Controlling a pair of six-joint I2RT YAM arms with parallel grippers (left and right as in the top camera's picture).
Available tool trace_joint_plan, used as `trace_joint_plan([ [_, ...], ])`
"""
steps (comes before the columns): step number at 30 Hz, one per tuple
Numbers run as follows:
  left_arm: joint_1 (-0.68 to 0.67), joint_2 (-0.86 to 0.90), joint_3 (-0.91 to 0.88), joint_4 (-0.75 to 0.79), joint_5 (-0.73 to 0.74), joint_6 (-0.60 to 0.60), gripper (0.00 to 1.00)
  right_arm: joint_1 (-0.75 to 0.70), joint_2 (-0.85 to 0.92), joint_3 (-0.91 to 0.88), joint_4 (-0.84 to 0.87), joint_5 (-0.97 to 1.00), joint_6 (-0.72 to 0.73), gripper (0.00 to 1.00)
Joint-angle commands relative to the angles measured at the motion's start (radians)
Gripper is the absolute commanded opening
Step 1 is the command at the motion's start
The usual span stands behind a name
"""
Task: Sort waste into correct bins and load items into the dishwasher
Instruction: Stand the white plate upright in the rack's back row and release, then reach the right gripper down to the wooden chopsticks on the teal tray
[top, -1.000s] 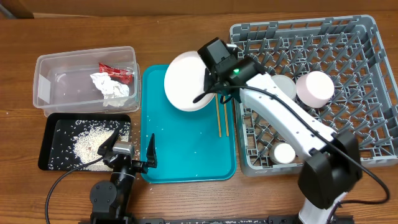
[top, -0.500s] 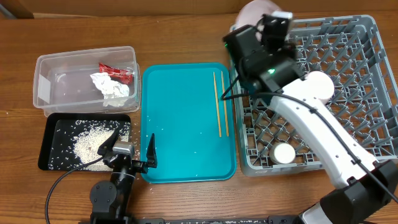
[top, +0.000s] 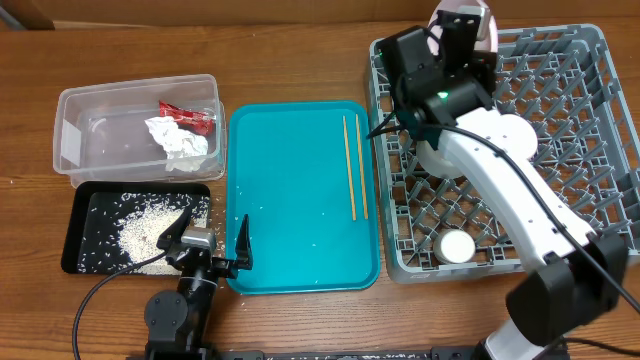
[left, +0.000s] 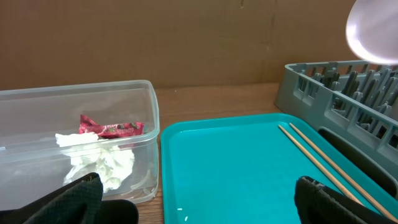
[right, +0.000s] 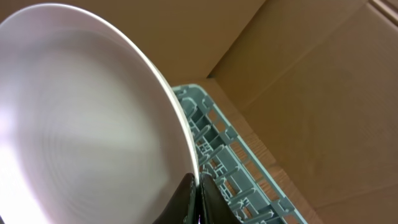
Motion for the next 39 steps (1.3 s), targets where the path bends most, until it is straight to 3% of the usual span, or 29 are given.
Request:
trace_joint_plan([
  [1, 0.006, -0.006, -0.003, -0.002, 0.006, -0.014, 1.00, 0.003, 0.056, 0.024, 0.011, 0.028, -0.013, 0.04],
  [14, 0.006, -0.006, -0.003, -0.002, 0.006, -0.014, 1.00, 0.016, 0.154, 0.025, -0.035, -0.018, -0.011, 0.06],
  [20, 0.006, -0.006, -0.003, -0.002, 0.006, -0.014, 1.00, 0.066, 0.145, 0.026, -0.052, 0.027, -0.011, 0.43],
  [26, 0.006, -0.006, -0.003, -0.002, 0.006, -0.014, 1.00, 0.153, 0.067, 0.026, -0.056, -0.016, -0.008, 0.53],
  [29, 0.006, -0.006, -0.003, -0.002, 0.006, -0.014, 1.00, 0.207, 0.015, 0.026, -0.080, -0.237, -0.008, 0.53],
  [35, 0.006, -0.006, -0.003, -0.002, 0.006, -0.014, 1.00, 0.238, -0.020, 0.022, -0.111, -1.005, -0.008, 0.52],
  [39, 0.006, -0.006, -0.003, -0.002, 0.006, -0.014, 1.00, 0.227, 0.012, -0.026, -0.093, -1.144, -0.008, 0.50],
])
